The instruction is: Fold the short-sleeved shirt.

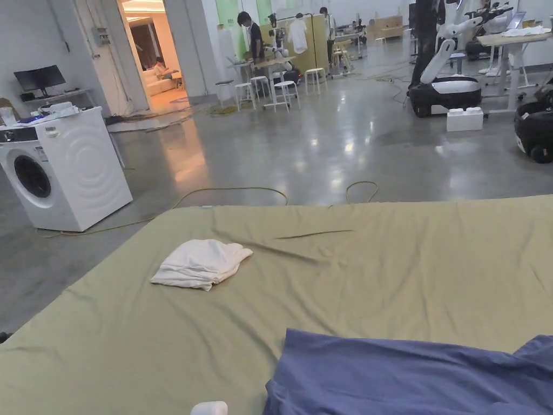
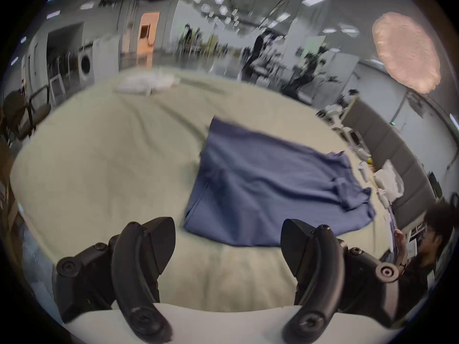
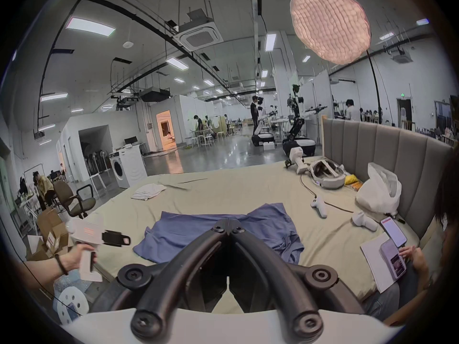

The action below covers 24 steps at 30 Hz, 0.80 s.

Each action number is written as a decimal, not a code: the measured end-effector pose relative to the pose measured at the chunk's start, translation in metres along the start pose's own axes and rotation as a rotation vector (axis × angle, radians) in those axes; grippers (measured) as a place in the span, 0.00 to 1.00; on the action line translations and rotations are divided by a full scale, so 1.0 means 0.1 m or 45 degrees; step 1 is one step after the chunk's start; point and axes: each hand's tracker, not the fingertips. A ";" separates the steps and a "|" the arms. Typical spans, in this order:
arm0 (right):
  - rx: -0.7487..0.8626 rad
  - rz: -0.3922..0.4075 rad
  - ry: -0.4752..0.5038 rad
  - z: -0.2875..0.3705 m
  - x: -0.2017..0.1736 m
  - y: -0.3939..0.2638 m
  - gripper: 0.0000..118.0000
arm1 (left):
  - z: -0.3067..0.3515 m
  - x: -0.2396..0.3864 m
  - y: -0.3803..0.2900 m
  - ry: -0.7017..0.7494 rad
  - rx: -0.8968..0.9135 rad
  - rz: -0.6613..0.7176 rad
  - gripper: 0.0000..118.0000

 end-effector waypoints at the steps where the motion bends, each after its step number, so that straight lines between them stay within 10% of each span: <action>1: -0.009 0.002 -0.010 0.00 0.02 -0.01 0.00 | -0.19 -0.05 0.04 0.026 -0.053 0.018 0.77; 10: -0.138 -0.074 -0.129 -0.09 0.26 -0.18 0.00 | -0.78 0.08 0.16 0.237 -0.179 -0.078 0.16; 16: -0.224 -0.170 -0.153 -0.47 0.53 -0.38 0.03 | -0.93 0.17 0.15 0.295 -0.177 -0.166 0.08; 19: -0.459 -0.266 -0.154 -1.06 0.87 -0.56 0.66 | -0.91 0.20 0.22 0.291 -0.222 -0.169 0.08; 24: -0.592 -0.357 -0.236 -1.92 1.32 -0.99 0.62 | -0.90 0.23 0.21 0.302 -0.240 -0.213 0.08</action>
